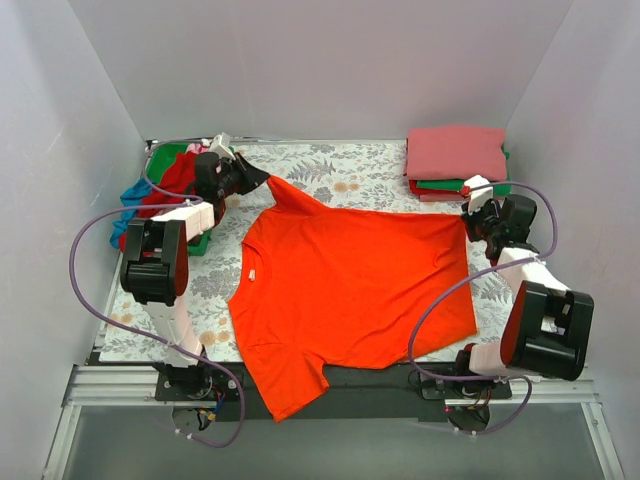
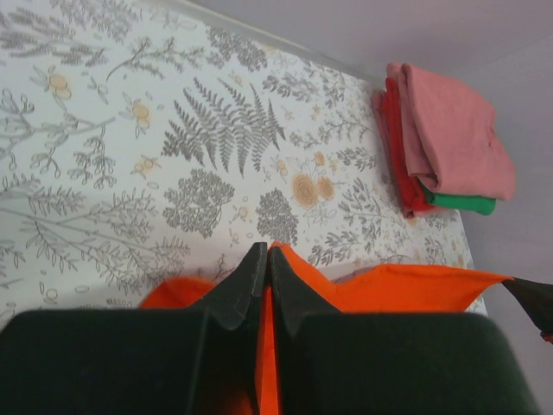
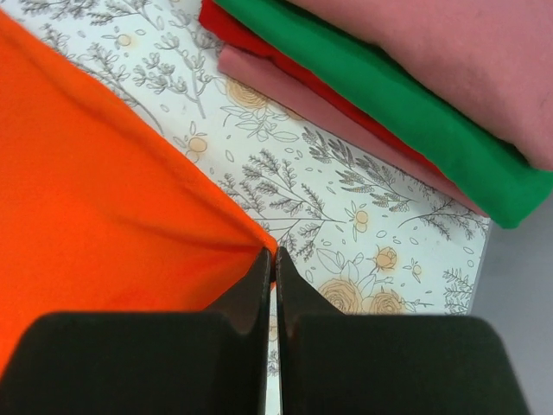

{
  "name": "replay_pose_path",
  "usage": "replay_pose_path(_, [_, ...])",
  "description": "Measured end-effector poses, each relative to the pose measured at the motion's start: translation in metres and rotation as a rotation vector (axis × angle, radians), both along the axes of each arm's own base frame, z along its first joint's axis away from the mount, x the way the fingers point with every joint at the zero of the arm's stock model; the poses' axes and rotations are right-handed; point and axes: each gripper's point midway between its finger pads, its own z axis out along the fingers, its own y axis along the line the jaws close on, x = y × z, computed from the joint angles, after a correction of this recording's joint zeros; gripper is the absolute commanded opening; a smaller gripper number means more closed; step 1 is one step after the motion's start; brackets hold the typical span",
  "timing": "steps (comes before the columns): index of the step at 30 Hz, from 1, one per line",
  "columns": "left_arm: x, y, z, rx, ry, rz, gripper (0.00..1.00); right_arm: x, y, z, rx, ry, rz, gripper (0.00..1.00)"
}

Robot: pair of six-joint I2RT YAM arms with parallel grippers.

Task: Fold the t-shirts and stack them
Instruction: Flatten the tshirt out, then fold the tshirt

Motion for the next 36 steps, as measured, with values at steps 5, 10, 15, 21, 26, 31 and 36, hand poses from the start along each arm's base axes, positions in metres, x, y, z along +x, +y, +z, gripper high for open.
replay_pose_path(5, [0.016, -0.001, 0.031, 0.017, -0.081, -0.011, 0.0, 0.024, -0.01, -0.002, 0.038, 0.029, -0.064, 0.01])
replay_pose_path(10, [0.025, 0.001, 0.047, 0.036, -0.132, -0.01, 0.0, 0.052, -0.017, 0.004, 0.066, 0.021, -0.097, 0.01])
replay_pose_path(15, [0.029, 0.011, 0.044, 0.053, -0.129, 0.003, 0.0, 0.066, -0.017, -0.005, 0.103, 0.046, -0.102, 0.01])
replay_pose_path(21, [0.031, 0.01, 0.029, 0.056, -0.106, -0.023, 0.0, 0.068, -0.008, -0.02, 0.141, 0.088, -0.085, 0.01])
replay_pose_path(26, [0.024, 0.004, 0.024, 0.044, -0.102, -0.068, 0.0, 0.067, -0.002, -0.019, 0.155, 0.086, -0.058, 0.01])
replay_pose_path(31, [0.008, 0.001, 0.009, 0.033, -0.064, -0.098, 0.0, 0.055, 0.004, -0.018, 0.165, 0.087, -0.039, 0.01])
replay_pose_path(36, [-0.01, -0.001, 0.006, 0.028, -0.045, -0.116, 0.0, 0.043, 0.007, -0.014, 0.162, 0.08, -0.034, 0.01])
